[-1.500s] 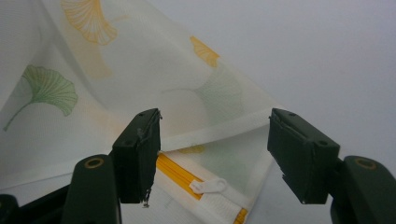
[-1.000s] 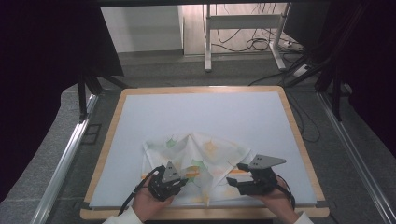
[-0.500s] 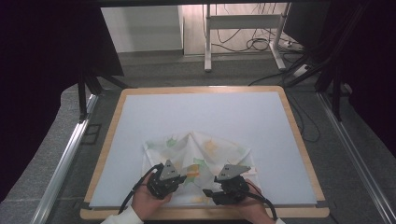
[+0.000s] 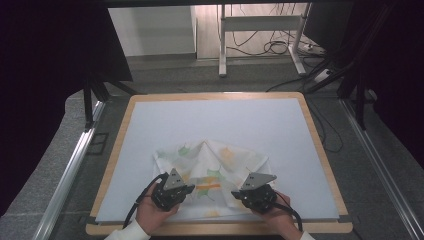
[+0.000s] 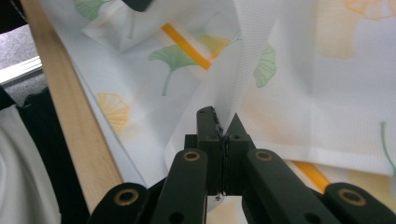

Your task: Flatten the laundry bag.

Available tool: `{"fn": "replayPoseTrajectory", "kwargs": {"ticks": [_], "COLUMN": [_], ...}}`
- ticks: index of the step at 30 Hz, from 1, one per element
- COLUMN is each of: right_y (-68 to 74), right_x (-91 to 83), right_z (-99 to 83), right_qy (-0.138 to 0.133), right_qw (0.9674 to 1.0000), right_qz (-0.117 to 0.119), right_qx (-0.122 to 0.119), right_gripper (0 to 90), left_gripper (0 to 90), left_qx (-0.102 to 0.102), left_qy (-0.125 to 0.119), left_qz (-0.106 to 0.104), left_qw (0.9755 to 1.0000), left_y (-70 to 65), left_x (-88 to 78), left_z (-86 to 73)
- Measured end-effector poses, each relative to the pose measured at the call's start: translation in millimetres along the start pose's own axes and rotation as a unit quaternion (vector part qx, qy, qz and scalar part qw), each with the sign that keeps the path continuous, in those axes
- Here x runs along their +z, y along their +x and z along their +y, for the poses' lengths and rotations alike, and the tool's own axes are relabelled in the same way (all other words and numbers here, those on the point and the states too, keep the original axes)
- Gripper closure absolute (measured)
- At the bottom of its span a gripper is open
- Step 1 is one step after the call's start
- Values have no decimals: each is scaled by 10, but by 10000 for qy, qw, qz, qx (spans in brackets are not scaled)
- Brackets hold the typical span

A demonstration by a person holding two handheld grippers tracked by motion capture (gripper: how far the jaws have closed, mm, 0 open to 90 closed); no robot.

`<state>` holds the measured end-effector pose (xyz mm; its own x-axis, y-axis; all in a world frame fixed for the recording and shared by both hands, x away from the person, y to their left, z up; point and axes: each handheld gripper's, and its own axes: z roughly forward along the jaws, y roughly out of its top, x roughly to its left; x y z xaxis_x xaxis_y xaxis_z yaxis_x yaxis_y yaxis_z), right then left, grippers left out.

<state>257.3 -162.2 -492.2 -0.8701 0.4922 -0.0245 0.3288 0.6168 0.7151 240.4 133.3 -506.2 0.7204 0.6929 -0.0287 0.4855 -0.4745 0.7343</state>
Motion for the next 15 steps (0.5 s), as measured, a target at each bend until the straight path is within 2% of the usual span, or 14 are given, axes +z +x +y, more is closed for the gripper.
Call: {"fn": "replayPoseTrajectory", "kwargs": {"ticks": [8,11,14,15], "right_y": [-198,-272,-292,-292], "right_x": [-264,-359,-414,-427], "right_z": [-81,-139,-196,-213], "right_qy": [-12,-22,-12,2], "right_qw": [9986,9984,9984,9983], "right_qz": [-525,-567,-568,-574], "right_qx": [-90,-44,-36,-54], "right_gripper": [883,884,883,883], "left_gripper": [900,900,900,900], "left_qx": [-40,-47,35,120], "left_qy": [-94,-124,-75,-1], "left_qz": [23,-42,-77,-94], "left_qw": [9999,9999,9999,9999], "left_y": [89,106,85,51], "left_x": [-139,-178,-183,-179], "left_z": [-43,-56,-61,-72]}}
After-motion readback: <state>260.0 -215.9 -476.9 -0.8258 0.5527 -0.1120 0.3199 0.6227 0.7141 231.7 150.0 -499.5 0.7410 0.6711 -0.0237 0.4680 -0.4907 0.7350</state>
